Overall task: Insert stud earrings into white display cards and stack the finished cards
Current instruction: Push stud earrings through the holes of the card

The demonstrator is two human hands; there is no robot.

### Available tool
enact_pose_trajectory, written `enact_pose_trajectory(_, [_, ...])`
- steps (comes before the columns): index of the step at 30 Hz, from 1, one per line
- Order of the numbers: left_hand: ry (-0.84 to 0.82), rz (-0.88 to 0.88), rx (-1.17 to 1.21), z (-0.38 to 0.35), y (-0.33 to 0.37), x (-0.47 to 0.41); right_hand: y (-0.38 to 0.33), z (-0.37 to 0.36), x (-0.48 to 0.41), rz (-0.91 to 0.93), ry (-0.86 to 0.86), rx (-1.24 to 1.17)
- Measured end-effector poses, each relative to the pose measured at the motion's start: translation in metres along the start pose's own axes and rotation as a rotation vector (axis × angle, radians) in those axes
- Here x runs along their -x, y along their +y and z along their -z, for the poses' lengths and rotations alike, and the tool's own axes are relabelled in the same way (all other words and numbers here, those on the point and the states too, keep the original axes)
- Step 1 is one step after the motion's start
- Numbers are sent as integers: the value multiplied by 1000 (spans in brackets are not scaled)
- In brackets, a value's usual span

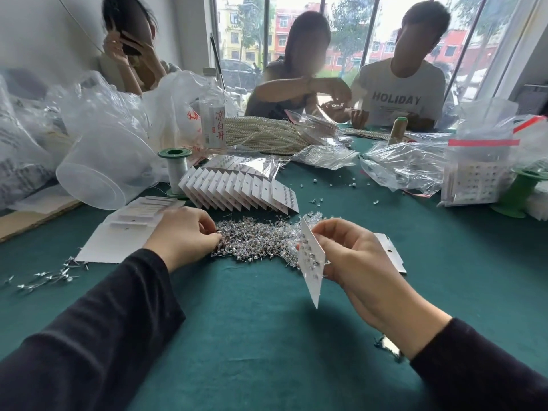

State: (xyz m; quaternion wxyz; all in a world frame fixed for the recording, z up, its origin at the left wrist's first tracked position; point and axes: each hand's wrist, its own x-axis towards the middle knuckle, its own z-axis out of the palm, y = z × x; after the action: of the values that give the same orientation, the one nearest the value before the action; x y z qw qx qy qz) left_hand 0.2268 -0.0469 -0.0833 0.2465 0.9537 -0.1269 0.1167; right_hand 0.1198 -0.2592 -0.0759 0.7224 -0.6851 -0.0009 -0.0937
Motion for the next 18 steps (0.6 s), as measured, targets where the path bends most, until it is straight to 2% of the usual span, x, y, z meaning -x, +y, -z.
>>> enact_pose_trajectory(3, [15,-31,-33,0,0,1,2,-1,0,-15,-27,12])
enact_pose_trajectory(11, [-70,-30,-20,0,2,-1,3,-4,2,-71,-104,86])
enact_pose_trajectory(18, [55,-101,-24,-1,1,2,1,-5,4,-130,-125,4])
